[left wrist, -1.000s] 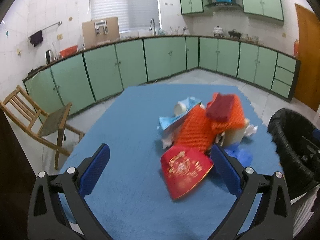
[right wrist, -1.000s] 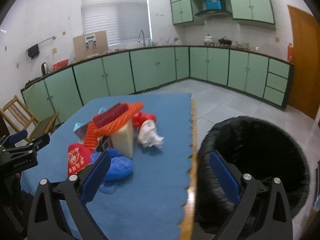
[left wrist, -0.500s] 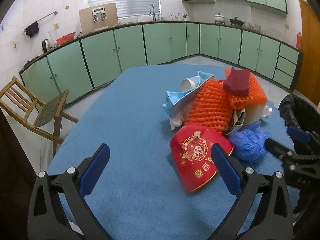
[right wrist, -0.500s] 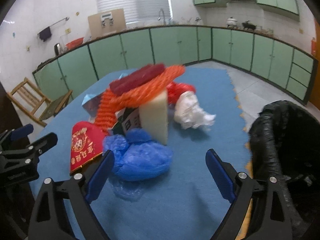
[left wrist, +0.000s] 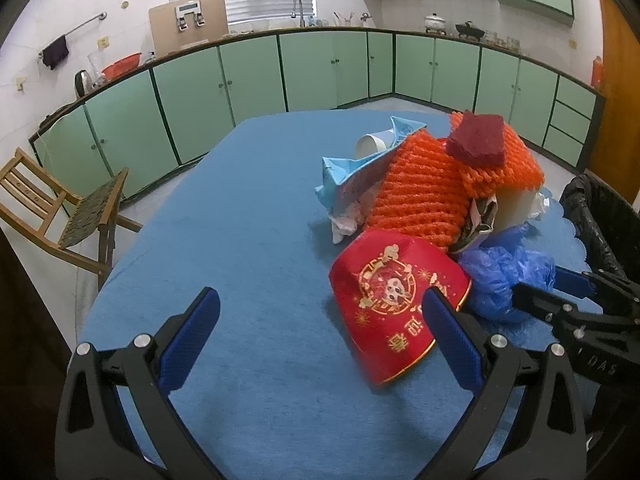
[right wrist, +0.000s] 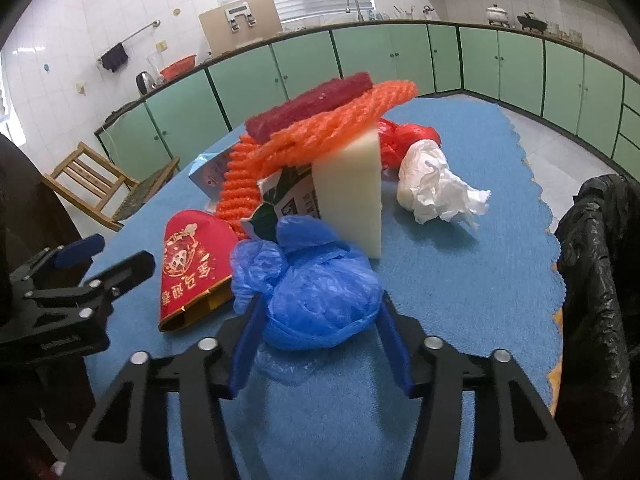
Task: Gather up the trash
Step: 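Move the right tool to the blue plastic bag while the left tool approaches the red packet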
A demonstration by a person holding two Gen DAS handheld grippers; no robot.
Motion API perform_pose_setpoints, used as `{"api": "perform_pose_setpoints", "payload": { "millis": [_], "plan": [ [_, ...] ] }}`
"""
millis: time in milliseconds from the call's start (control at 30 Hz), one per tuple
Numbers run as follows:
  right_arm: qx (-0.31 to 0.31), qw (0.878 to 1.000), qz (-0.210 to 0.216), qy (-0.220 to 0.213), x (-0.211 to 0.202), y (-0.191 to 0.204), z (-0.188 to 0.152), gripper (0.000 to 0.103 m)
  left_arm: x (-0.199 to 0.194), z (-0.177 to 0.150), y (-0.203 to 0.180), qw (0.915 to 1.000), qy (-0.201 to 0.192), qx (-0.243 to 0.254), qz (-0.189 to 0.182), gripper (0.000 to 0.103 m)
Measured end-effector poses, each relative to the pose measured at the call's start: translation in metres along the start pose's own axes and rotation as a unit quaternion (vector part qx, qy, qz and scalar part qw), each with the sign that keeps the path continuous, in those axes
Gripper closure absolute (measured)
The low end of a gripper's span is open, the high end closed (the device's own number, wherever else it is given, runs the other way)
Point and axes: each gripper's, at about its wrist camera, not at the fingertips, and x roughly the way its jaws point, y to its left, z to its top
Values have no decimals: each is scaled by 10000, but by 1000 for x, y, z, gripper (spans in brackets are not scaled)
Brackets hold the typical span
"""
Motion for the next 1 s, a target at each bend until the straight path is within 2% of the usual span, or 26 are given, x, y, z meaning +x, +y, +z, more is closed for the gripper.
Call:
{"api": "perform_pose_setpoints", "payload": {
  "millis": [100,400,600,667,733,833,1000],
  "plan": [
    [-67,10000,-69,-24,-6,-3,-1,57,2,-1,-4,10000,60,-16,-60,5],
    [-293,9977,-568,-211,-38,-6,-4,57,10,-3,-23,9994,267,-9,-229,5],
    [-221,9970,-703,-217,-47,-16,-8,57,30,-8,-28,9966,643,-191,-469,5],
    [-241,9970,-703,-228,-48,-16,-9,57,34,-9,-25,9951,732,-313,-583,15],
    [-289,9967,-721,-245,-49,-15,-9,57,37,-10,-21,9908,870,-538,-884,24],
    [-302,9966,-727,-253,-48,-15,-9,57,37,-11,-18,9884,887,-719,-999,25],
    [-284,9966,-737,-251,-47,-16,-9,57,34,-10,-17,9893,809,-709,-981,26]
  ]
}}
